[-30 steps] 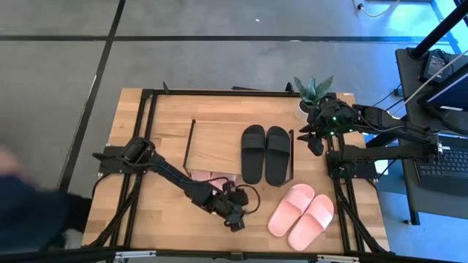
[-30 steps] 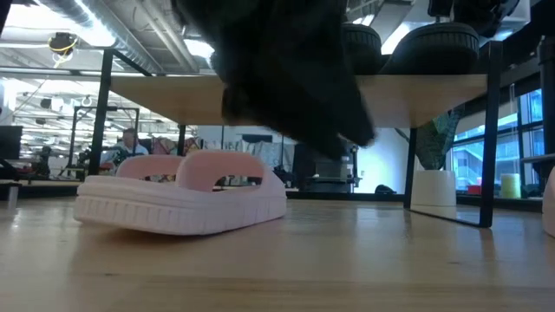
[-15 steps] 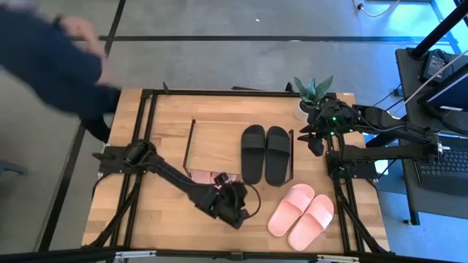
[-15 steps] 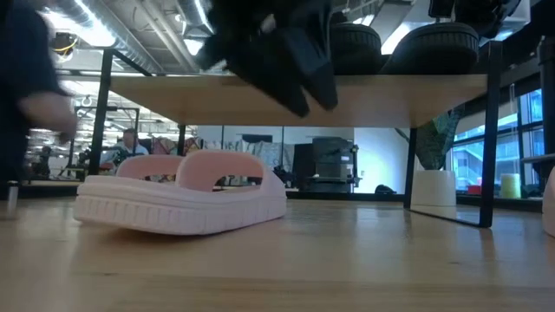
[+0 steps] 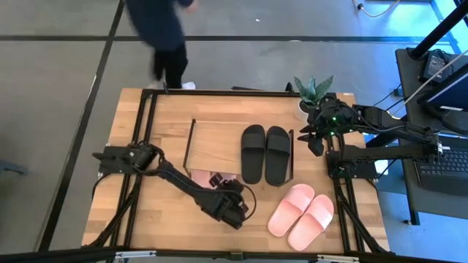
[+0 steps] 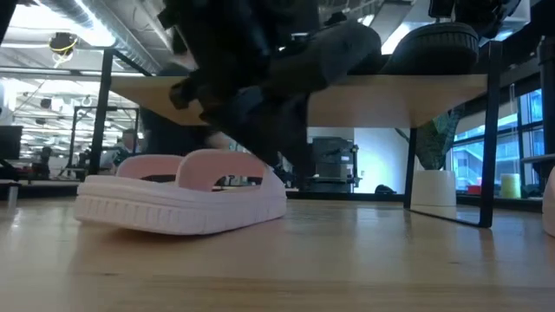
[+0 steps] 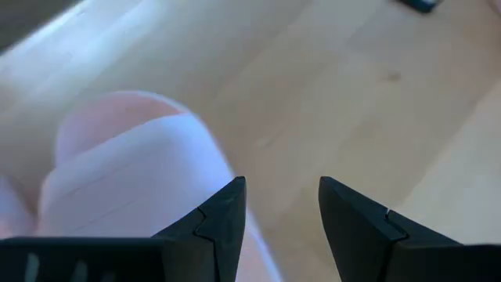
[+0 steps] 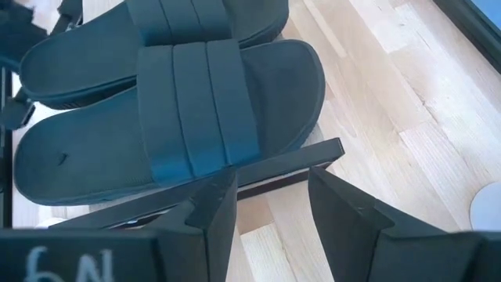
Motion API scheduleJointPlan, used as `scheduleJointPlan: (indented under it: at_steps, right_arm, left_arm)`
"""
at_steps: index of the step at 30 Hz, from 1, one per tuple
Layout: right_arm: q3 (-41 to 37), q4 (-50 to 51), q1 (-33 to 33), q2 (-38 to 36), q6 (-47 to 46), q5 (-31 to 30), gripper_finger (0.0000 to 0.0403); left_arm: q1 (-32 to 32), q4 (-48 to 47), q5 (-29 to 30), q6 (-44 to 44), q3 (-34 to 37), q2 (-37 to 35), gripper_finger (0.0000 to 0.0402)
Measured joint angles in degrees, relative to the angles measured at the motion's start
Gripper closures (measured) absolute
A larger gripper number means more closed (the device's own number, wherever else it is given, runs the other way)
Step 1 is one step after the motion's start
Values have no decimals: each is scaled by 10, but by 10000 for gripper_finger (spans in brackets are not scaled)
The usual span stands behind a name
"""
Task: Pick and place slides into the shelf
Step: Put the left pink slides under the shelf
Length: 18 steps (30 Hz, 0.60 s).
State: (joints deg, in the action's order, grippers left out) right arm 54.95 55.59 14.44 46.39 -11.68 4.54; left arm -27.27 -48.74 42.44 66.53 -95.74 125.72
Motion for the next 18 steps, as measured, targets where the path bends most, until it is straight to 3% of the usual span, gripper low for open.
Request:
scheduleJointPlan:
  at_steps: [18]
  right_arm:
    - [0,0,0,0,2,0,244]
  left_arm:
    - [14,-40,4,50,-1,0,248]
